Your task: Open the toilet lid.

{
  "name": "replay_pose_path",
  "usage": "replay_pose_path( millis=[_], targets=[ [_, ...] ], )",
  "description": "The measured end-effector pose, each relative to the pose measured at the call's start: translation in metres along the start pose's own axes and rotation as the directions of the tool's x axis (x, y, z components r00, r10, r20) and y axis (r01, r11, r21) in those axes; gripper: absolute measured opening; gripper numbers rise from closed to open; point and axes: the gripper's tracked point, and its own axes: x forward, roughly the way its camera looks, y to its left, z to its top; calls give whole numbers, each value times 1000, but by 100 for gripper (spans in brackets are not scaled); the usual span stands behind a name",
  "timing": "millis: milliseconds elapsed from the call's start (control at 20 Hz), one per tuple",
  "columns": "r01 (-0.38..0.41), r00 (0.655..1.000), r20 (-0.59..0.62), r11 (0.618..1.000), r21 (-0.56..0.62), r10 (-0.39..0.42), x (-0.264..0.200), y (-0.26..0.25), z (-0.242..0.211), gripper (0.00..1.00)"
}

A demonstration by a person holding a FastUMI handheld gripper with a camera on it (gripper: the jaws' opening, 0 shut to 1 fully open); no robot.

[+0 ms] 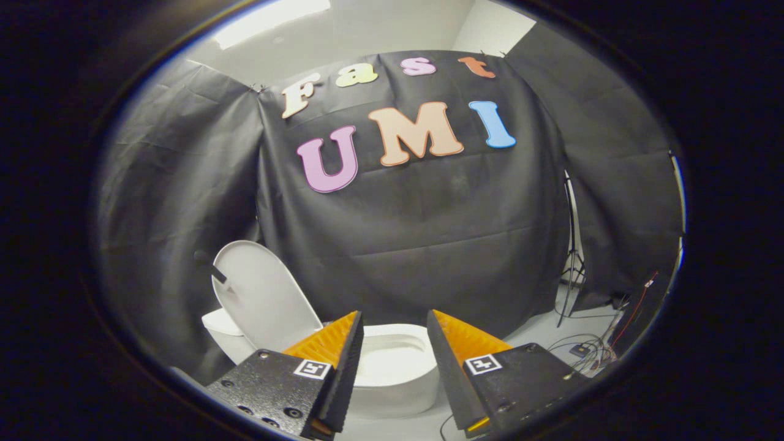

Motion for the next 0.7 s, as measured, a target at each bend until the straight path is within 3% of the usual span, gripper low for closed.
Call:
replay_pose_path(
  millis=[250,700],
  targets=[
    [-2,998,-65,1000,8,3,14,8,-17,65],
    [-25,999,-34,1000,-4,25,15,1,-6,65]
  ],
)
